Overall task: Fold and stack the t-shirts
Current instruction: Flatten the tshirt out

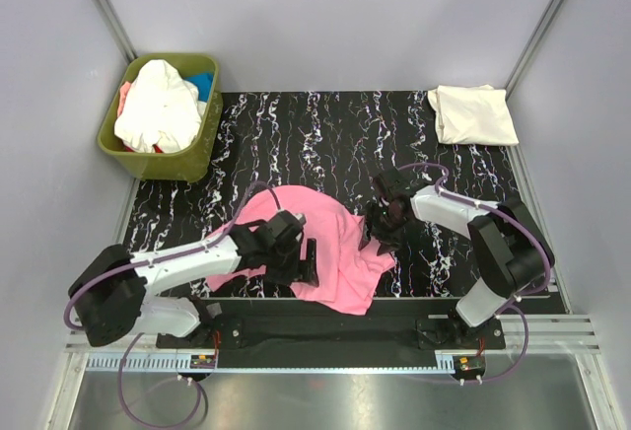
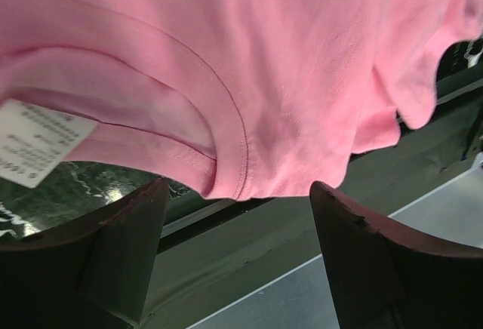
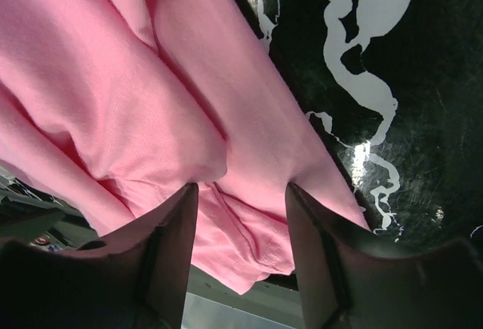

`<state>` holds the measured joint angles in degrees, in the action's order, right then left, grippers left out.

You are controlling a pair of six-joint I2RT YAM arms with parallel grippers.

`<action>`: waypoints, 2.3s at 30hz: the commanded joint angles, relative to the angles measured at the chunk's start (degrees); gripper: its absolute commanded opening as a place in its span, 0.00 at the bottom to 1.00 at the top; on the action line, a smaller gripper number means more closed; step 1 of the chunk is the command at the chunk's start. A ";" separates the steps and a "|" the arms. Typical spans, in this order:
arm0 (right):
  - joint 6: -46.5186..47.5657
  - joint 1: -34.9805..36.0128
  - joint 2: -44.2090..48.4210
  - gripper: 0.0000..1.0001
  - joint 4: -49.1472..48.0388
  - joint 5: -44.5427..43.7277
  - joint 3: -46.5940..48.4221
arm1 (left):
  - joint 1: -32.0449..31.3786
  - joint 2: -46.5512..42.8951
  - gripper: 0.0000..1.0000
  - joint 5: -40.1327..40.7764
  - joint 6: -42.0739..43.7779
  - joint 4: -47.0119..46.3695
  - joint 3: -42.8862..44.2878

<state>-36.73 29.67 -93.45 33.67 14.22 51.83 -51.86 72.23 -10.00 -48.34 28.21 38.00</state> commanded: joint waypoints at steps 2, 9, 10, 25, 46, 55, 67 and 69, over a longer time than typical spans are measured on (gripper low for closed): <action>1.66 0.39 -0.42 0.52 -0.27 -0.86 1.43 | -4.73 4.58 0.80 0.77 -2.11 -3.07 3.04; 2.28 0.47 -0.59 0.14 -0.71 -0.68 1.34 | -8.44 10.92 0.04 3.49 -3.43 -2.81 5.42; 2.36 0.39 -0.51 0.09 -0.71 -1.03 1.43 | -8.44 10.74 0.00 4.19 -3.26 -1.94 6.03; 3.86 -10.41 -5.69 0.00 2.19 -5.52 6.17 | 17.82 -13.25 0.00 15.54 14.93 29.36 22.92; 8.16 -14.64 -1.48 0.76 8.51 -12.72 10.39 | 10.76 -18.00 0.75 12.39 7.22 29.47 15.03; 8.52 -15.78 1.78 0.84 9.84 -13.16 8.46 | -7.45 -3.52 0.72 8.50 -2.99 7.83 10.50; 8.69 -16.58 5.21 0.83 8.25 -11.67 3.19 | -15.73 19.60 0.73 16.50 1.05 12.39 21.94; 9.04 -16.58 5.38 0.83 8.17 -11.58 3.10 | -15.91 21.37 0.73 17.38 1.49 12.66 22.47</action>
<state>-28.73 13.37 -90.67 42.37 2.59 54.96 -67.18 91.53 3.46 -47.86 40.05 58.02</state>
